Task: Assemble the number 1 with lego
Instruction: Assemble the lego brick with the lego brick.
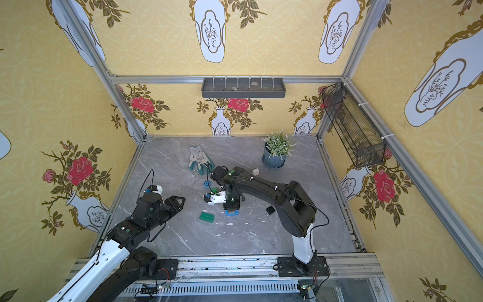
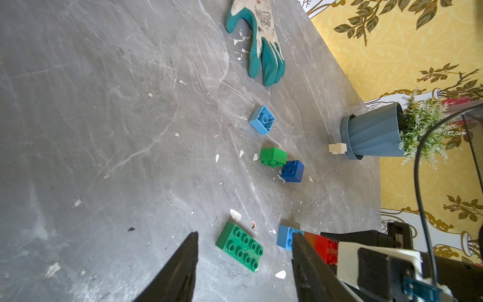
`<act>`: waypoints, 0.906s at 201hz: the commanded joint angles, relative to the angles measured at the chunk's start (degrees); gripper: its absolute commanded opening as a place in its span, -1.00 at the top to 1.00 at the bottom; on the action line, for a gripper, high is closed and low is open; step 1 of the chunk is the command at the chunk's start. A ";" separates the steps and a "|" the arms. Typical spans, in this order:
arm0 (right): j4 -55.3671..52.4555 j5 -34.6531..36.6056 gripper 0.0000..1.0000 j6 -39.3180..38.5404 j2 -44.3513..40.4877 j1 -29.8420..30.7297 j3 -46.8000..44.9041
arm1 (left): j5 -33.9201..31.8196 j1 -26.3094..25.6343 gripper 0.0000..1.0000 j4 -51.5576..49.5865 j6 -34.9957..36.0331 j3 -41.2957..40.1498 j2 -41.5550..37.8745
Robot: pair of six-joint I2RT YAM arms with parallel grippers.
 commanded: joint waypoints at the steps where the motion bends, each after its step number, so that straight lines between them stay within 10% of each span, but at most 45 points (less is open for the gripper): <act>1: -5.57 0.25 0.73 0.80 4.06 0.46 -4.55 | -0.50 0.07 -0.17 -0.15 0.51 -0.35 -0.15; 50: -5.12 -1.40 0.59 1.52 3.65 0.49 -4.15 | -0.51 0.14 -0.17 -0.46 0.56 -0.31 -0.33; 117: 3.98 -7.96 -0.90 8.23 -5.35 -2.14 0.79 | -0.66 0.20 -0.17 -0.50 0.56 0.11 -0.15; 182: 18.05 -7.85 -0.99 24.90 -18.49 -3.62 -7.60 | 1.43 0.22 -0.17 -0.30 4.53 3.39 5.13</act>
